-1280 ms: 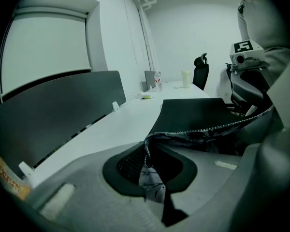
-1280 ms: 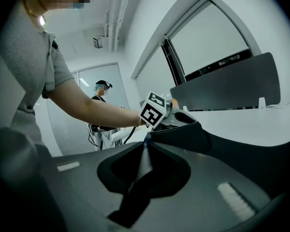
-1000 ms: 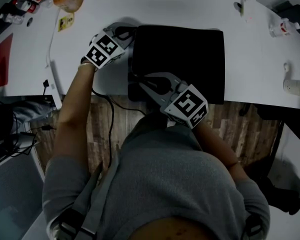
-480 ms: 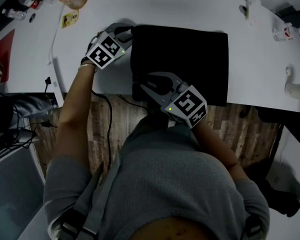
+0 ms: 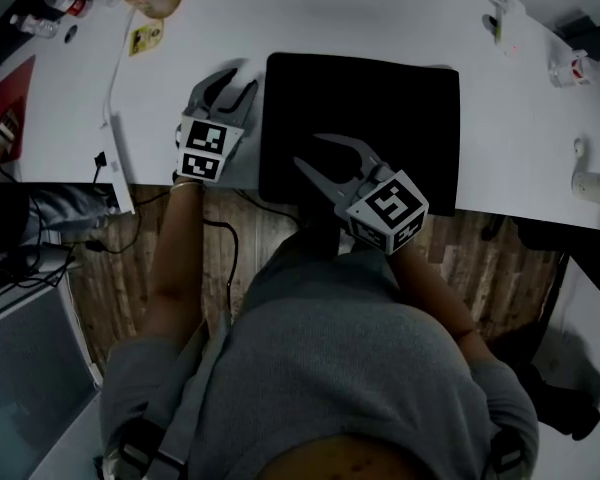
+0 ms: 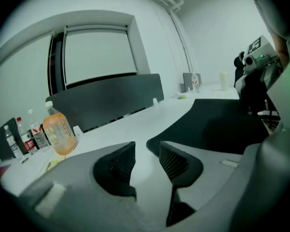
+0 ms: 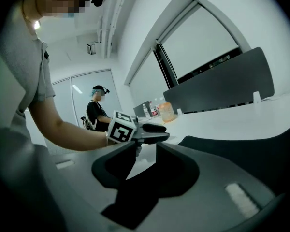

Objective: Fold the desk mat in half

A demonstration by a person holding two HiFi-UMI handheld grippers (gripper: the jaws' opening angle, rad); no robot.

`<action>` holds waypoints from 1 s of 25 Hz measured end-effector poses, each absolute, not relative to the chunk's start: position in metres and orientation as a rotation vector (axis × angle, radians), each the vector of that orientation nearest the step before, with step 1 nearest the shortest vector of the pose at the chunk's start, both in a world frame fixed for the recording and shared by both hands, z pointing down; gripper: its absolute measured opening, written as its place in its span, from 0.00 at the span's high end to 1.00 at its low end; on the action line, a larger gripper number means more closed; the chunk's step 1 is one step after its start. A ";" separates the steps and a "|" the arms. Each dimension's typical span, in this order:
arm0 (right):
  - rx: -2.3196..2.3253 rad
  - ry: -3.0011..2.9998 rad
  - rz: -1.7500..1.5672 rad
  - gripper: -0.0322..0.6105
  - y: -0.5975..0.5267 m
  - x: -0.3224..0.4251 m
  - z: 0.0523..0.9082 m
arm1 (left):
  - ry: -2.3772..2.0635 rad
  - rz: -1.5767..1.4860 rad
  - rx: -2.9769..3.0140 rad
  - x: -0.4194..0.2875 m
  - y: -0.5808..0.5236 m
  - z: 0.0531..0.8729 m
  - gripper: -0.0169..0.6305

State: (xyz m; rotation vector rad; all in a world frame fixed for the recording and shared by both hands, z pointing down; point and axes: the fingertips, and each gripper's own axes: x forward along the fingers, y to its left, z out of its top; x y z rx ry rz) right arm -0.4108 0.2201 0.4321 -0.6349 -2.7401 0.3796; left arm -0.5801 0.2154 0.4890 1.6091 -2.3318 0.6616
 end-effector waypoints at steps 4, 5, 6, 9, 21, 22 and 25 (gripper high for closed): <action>-0.561 -2.838 0.380 0.75 0.198 -0.410 0.417 | -2.434 0.541 1.604 -0.540 0.202 0.462 0.74; -0.539 -2.858 0.375 0.75 0.192 -0.409 0.414 | -2.458 0.500 1.601 -0.532 0.199 0.454 0.74; -0.514 -2.877 0.369 0.75 0.185 -0.408 0.410 | -2.482 0.449 1.597 -0.524 0.196 0.445 0.74; -0.436 -2.944 0.359 0.76 0.166 -0.402 0.394 | -2.555 0.293 1.583 -0.506 0.190 0.415 0.77; -0.249 -3.183 0.290 0.84 0.092 -0.355 0.304 | -2.685 0.039 1.628 -0.431 0.152 0.313 0.83; -0.245 -3.194 0.272 0.84 0.088 -0.351 0.299 | -2.682 0.033 1.642 -0.425 0.147 0.308 0.87; -0.242 -3.204 0.274 0.86 0.077 -0.342 0.289 | -2.666 0.008 1.655 -0.409 0.135 0.297 0.90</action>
